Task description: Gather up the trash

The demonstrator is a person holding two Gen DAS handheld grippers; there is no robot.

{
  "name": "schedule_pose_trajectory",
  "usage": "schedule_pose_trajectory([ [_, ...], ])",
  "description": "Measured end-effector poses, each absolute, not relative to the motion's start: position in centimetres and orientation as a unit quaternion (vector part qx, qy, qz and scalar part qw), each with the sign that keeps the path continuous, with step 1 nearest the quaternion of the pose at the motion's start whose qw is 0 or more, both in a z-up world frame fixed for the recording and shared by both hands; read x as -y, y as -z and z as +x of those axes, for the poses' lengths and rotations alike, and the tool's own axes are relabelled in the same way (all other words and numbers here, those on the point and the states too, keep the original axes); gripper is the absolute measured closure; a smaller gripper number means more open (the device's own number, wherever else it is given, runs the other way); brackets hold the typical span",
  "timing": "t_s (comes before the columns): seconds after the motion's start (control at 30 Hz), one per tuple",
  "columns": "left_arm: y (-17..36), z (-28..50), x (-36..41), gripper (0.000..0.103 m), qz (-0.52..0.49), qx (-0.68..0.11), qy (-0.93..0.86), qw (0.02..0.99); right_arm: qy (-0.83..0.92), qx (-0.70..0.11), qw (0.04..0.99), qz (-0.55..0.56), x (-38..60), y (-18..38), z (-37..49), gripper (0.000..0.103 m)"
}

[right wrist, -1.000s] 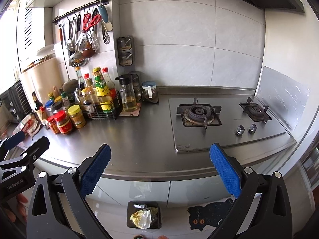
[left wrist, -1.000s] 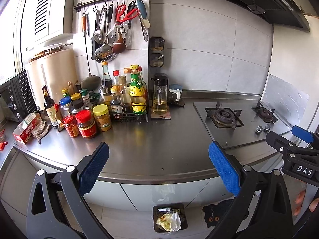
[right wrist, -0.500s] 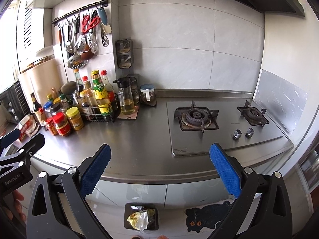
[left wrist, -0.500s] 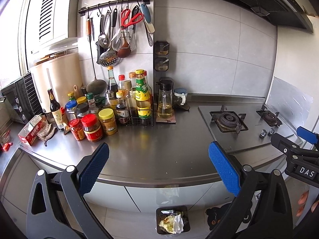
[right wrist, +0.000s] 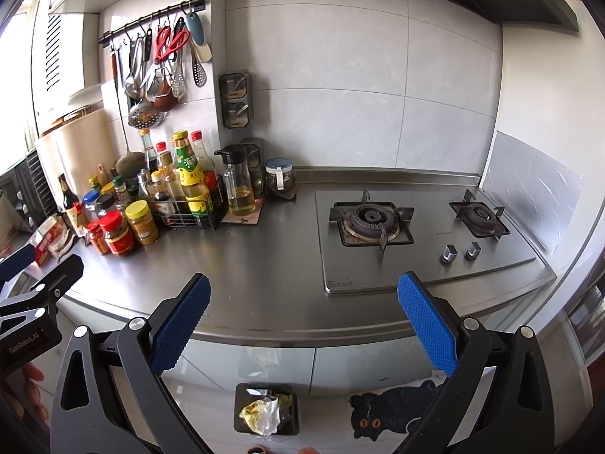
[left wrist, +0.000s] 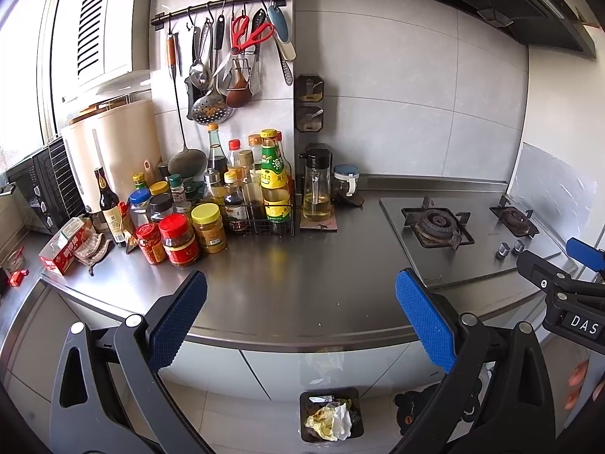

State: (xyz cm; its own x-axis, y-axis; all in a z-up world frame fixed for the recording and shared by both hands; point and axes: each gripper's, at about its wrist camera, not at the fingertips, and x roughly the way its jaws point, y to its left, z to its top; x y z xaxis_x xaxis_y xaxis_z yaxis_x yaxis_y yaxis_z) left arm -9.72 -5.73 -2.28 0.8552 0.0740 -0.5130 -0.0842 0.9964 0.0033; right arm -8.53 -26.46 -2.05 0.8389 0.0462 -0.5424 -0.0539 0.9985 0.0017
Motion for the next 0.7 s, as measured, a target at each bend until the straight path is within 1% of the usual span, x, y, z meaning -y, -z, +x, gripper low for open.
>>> schedule_pose_trajectory([
  [0.7, 2.62, -10.22, 5.16, 0.008, -0.006, -0.273, -0.039, 0.961, -0.017, -0.286, 0.958, -0.007, 26.08, 2.48, -9.17, 0.003],
])
